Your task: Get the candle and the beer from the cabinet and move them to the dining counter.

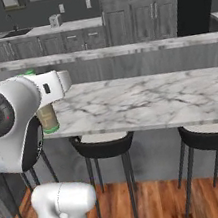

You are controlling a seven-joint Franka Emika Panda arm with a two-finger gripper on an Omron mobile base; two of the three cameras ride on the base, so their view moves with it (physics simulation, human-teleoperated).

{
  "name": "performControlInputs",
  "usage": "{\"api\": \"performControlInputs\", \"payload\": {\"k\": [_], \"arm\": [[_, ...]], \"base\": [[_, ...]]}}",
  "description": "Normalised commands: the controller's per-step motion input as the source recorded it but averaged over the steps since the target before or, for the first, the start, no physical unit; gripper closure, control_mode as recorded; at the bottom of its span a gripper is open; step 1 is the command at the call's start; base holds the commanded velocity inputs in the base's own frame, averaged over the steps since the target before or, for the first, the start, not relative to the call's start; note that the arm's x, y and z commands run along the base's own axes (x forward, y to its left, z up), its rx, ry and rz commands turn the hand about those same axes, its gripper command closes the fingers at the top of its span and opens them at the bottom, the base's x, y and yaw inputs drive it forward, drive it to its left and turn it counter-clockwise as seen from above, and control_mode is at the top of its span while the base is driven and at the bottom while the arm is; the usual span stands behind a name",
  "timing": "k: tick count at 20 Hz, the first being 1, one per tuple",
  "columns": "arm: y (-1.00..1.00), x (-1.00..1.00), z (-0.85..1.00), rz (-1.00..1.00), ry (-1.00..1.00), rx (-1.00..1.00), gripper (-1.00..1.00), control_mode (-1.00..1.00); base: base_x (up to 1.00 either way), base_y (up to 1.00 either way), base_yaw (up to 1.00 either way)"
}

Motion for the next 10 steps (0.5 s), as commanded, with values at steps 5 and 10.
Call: {"api": "performControlInputs", "payload": {"k": [5,10], "arm": [[0.0,0.0,0.0,0.0,0.0,0.0,1.0,1.0],[0.0,0.0,0.0,0.0,0.0,0.0,1.0,1.0]], "base": [[0.61,-0.49,0.09],[0.5,-0.61,0.07]]}}
